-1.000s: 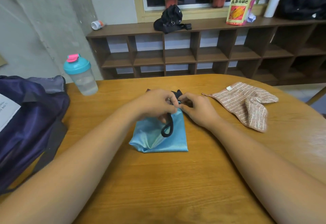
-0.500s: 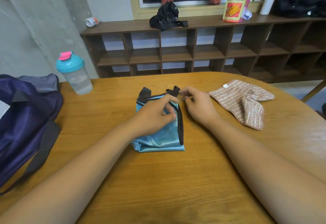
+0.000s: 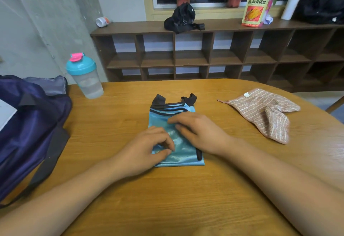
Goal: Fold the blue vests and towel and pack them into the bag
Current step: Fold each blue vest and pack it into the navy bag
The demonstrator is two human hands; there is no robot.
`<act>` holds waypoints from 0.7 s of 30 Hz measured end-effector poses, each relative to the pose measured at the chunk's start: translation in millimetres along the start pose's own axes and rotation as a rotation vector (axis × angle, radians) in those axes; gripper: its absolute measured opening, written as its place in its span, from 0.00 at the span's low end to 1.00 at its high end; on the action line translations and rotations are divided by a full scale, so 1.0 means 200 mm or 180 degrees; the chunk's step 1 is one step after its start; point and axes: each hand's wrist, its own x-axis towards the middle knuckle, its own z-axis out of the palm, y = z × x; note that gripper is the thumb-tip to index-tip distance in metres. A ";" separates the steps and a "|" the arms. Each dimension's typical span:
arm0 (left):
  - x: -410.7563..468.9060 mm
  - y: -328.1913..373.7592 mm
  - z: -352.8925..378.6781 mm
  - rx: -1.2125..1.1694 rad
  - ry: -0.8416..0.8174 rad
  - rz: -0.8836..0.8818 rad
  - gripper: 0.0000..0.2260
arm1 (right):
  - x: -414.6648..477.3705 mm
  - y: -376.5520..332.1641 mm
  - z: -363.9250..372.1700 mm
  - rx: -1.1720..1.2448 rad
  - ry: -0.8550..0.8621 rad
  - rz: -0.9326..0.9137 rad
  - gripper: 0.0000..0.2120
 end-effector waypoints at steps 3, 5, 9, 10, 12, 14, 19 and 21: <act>-0.03 0.01 0.02 -0.0051 -0.0056 0.0003 0.06 | -0.02 0.08 0.03 -0.0336 -0.0153 0.0135 0.18; -0.03 0.01 0.02 -0.0008 -0.0128 -0.0018 0.07 | -0.04 0.10 0.04 -0.0568 -0.0241 0.0281 0.22; -0.05 0.04 -0.01 -0.0034 -0.0322 -0.0046 0.07 | -0.04 0.09 0.04 -0.0788 -0.0369 0.0532 0.27; -0.05 0.04 -0.01 -0.0014 -0.0368 -0.0057 0.06 | -0.04 0.09 0.04 -0.0794 -0.0428 0.0628 0.28; -0.06 0.05 -0.03 0.0082 -0.0431 -0.0040 0.06 | -0.03 0.10 0.03 -0.0787 -0.0519 0.0784 0.30; -0.07 0.05 -0.04 0.0195 -0.0463 0.0008 0.07 | -0.02 0.10 0.03 -0.0835 -0.0515 0.0793 0.31; -0.10 0.07 -0.11 0.0182 -0.0529 0.0004 0.17 | -0.04 0.08 -0.03 -0.0522 -0.0212 0.0636 0.25; -0.11 0.07 -0.14 0.0156 -0.0441 0.0001 0.20 | -0.06 0.04 -0.09 -0.0314 -0.0063 0.0540 0.23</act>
